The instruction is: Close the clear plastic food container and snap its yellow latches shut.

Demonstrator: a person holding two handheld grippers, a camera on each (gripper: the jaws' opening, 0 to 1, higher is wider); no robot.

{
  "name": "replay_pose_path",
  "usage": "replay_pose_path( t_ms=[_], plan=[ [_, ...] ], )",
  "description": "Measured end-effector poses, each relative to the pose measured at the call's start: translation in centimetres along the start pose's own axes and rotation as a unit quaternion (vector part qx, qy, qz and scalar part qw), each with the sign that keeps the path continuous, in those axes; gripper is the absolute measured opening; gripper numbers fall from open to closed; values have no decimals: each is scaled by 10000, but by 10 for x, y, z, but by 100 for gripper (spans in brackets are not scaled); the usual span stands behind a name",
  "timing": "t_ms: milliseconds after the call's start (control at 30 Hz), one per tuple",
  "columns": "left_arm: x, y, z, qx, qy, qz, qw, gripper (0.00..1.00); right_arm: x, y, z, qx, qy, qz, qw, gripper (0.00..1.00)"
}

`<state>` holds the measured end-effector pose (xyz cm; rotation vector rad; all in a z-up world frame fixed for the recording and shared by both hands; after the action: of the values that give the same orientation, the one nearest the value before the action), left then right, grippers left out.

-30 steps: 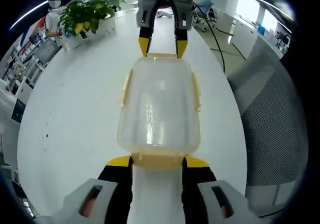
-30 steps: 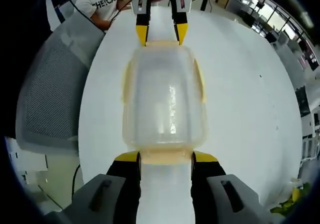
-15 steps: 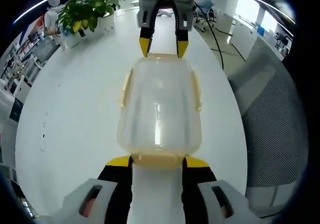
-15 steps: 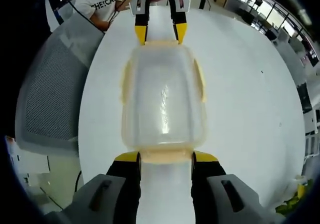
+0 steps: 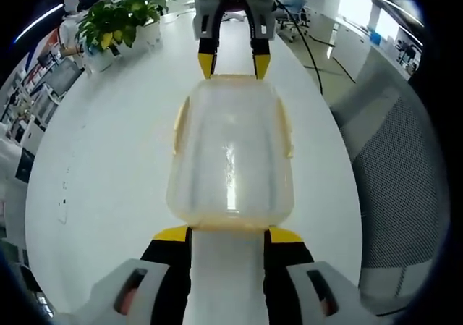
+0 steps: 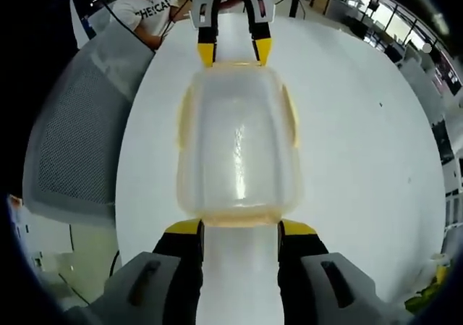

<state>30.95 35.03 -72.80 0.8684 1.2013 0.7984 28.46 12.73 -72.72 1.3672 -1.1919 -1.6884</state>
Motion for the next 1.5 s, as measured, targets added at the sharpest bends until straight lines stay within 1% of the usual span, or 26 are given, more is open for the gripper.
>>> replay_pose_path(
  t_ms=[200,267,333,400,467,500,533,567,600,633,667,700,733,767,833,900,933,1033,1100,1200,1267,1333,1400,1433,1467,1500],
  plan=[
    [7,3,-4,-34,173,-25,9998,29,7,9,0,21,-322,-94,9994,35],
    [15,5,-5,-109,323,49,9994,29,10,15,0,110,-652,-255,9975,35],
    [18,10,-6,-198,923,-160,9954,32,10,22,3,49,-1319,-633,9892,37],
    [13,21,-6,-287,1851,-800,9790,35,7,27,2,192,-2115,-1127,9707,37],
    [8,29,-1,-472,2942,-1345,9451,36,2,29,8,191,-2647,-1502,9524,35],
    [7,29,0,-510,3340,-1473,9296,36,-1,28,10,242,-2913,-1653,9419,35],
    [8,28,-1,-456,3840,-1564,9088,37,-4,26,13,258,-3272,-1815,9270,35],
    [9,27,-1,-435,3995,-1573,9021,37,-7,24,16,235,-3425,-1883,9202,35],
    [11,22,-2,-376,4544,-1617,8752,37,-8,19,18,308,-3620,-1914,9118,35],
    [14,19,-3,-394,4862,-1627,8576,37,-6,16,18,432,-3688,-1809,9107,34],
    [17,16,-3,-456,4953,-1588,8528,37,-5,13,19,490,-3591,-1740,9156,33],
    [21,14,-5,-538,5025,-1455,8505,36,-3,7,19,538,-3612,-1654,9161,33],
    [22,10,-8,-572,4993,-1345,8540,35,-2,6,19,564,-3683,-1616,9138,32],
    [20,8,-9,-544,4965,-1372,8554,34,-1,4,18,560,-3831,-1655,9071,33],
    [15,7,-13,-517,5061,-1433,8489,32,0,2,19,465,-4150,-1763,8914,33],
    [10,4,-15,-490,5039,-1467,8498,30,3,2,18,378,-4454,-1832,8756,32],
    [7,4,-16,-498,5036,-1491,8495,29,3,2,17,372,-4503,-1866,8724,31],
    [5,0,-16,-501,5048,-1429,8498,26,5,2,16,359,-4497,-1876,8725,31],
    [6,0,-15,-512,5230,-1428,8387,25,4,2,16,344,-4500,-1864,8727,30],
    [4,0,-15,-513,5164,-1394,8434,24,2,1,16,309,-4501,-1783,8744,29],
    [4,0,-16,-509,5222,-1380,8401,23,1,1,16,318,-4425,-1724,8795,28],
    [3,0,-16,-537,5168,-1364,8434,22,2,1,15,300,-4522,-1722,8746,26],
    [3,-2,-15,-535,5199,-1363,8416,19,2,0,14,258,-4466,-1718,8777,25],
    [3,-7,-10,-607,5369,-1362,8304,19,2,0,14,251,-4548,-1724,8734,22],
    [2,-10,-10,-592,5268,-1284,8382,19,0,1,4,194,-4755,-1764,8616,21],
    [1,-14,-8,-592,5287,-1273,8371,19,-1,-1,2,124,-4764,-1764,8613,21]
  ],
)
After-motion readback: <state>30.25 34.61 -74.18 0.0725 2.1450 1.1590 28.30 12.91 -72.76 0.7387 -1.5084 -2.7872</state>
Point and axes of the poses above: the point that each gripper's makers call its tool centre point, and the gripper's own axes: y roughly backward along the fingers, z roughly to its left, x roughly out of its underside, the point moved 7 cm from there along y, roughly backward along the fingers, and after that the axes turned 7 degrees about -y, right-handed, at the moved point
